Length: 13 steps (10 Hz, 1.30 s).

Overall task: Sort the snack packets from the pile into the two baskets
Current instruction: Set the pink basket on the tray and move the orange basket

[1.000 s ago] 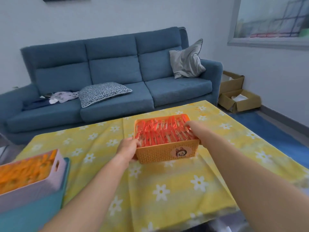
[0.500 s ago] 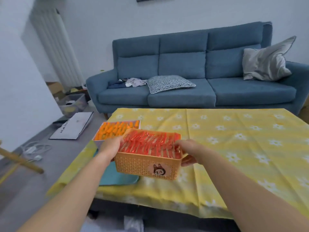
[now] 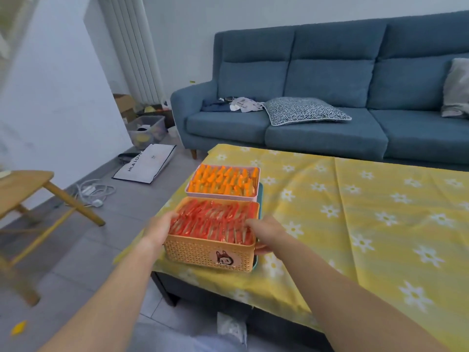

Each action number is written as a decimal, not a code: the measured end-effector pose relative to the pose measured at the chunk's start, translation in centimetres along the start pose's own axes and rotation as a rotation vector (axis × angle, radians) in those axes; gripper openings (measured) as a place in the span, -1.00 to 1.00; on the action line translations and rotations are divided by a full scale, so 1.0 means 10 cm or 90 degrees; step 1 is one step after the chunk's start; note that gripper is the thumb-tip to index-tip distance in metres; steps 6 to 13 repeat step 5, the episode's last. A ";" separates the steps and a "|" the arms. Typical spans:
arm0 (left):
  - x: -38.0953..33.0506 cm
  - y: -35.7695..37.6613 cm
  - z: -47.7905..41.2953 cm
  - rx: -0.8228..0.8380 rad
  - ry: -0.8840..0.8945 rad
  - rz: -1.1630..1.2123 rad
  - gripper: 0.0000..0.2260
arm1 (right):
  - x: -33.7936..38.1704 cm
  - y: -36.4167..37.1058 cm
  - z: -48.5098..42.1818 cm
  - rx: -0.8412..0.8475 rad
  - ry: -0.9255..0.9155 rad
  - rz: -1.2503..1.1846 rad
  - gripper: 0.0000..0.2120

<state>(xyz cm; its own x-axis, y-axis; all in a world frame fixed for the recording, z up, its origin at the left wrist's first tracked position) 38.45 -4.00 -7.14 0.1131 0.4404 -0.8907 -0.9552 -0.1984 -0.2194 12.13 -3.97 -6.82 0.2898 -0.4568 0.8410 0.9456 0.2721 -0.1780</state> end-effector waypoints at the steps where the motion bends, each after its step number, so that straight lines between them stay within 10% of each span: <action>1: -0.01 0.02 -0.16 -0.001 0.009 0.006 -0.77 | 0.01 0.02 -0.20 -0.013 -0.009 -0.003 -0.82; 5: -0.35 0.25 -0.13 -0.050 0.219 -0.354 -0.46 | 0.21 -0.31 -0.22 -0.085 -0.085 0.349 -0.72; 13: -0.35 0.25 -0.13 -0.050 0.219 -0.354 -0.46 | 0.21 -0.31 -0.22 -0.085 -0.085 0.349 -0.72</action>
Point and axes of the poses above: each hand's wrist, its own z-axis away from the middle knuckle, its own y-axis out of the palm, x = y × z, the point moved 1 cm from there along -z, towards the middle knuckle, and after that the axes turned 10 degrees about x, right-handed, at the moved point
